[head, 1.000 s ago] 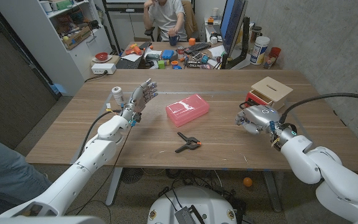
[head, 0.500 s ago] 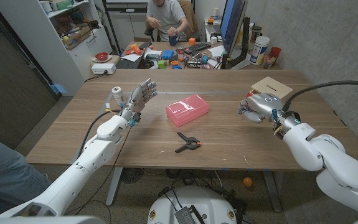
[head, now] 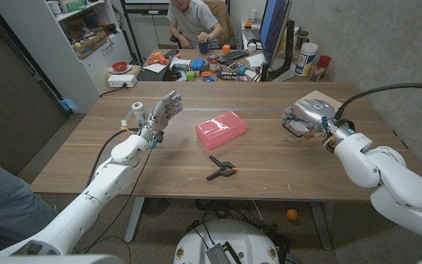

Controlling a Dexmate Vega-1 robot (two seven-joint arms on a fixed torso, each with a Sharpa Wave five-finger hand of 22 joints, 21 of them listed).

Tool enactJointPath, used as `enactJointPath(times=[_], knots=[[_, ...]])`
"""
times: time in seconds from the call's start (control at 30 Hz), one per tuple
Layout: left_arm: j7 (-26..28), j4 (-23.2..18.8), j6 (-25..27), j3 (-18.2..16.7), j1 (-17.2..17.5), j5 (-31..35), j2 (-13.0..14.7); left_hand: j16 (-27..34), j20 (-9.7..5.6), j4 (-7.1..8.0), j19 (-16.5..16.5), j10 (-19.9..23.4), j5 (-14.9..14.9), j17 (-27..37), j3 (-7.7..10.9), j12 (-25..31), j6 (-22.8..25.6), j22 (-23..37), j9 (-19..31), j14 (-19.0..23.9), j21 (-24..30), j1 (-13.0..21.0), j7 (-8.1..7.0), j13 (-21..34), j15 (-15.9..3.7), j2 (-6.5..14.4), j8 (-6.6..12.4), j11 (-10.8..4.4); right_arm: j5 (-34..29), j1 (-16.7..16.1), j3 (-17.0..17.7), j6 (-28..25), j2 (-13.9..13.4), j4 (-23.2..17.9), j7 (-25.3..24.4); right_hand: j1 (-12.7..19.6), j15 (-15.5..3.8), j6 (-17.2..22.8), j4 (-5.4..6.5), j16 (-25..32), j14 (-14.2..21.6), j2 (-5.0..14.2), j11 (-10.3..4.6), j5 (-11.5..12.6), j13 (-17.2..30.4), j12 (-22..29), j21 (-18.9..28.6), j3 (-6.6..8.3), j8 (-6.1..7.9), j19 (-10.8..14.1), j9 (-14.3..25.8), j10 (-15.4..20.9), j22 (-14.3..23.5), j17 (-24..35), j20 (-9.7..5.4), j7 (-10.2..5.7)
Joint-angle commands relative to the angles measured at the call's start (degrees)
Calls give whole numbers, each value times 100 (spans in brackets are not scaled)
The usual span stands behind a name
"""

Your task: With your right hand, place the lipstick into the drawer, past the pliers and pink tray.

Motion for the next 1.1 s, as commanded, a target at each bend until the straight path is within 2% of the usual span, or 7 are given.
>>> enactJointPath(times=[0.03,0.8,0.83,1.1], knots=[[136,-158,27,-82,92,3,101,17,11,-25,13,-3,23,15,22,15,-2,18,20,-30,-7,-41,-33,16,2,-2,-5,-7,170,550,-203,57,-59,237,83,18,-361,42,15,-15,135,51,-513,19,15,13,66,-8,9,32,21,725,24,23,-88,-23],[267,-318,-5,-142,292,-26,193,17,13,-47,16,-2,22,14,22,18,5,19,20,-37,-35,-55,-31,4,4,5,-1,-18,483,1236,-478,-158,-147,673,18,0,-358,95,10,-64,269,54,-536,18,12,-3,209,-16,23,55,15,798,21,100,-97,-15],[279,-329,-3,-142,301,-21,198,17,13,-48,16,-4,22,14,22,18,2,19,20,-37,-37,-56,-32,4,0,5,-2,-14,498,1268,-492,-176,-152,697,25,-1,-359,98,8,-75,278,51,-486,18,11,-3,223,-17,23,50,15,811,20,107,-95,-18],[324,-373,-17,-153,365,-27,218,18,12,-56,17,-2,22,13,22,20,8,20,20,-37,-45,-60,-31,0,0,6,1,-13,613,1476,-598,-305,-204,867,39,-1,-359,94,0,-91,304,42,-526,17,15,-19,256,-20,20,40,13,794,19,128,-100,-30]])
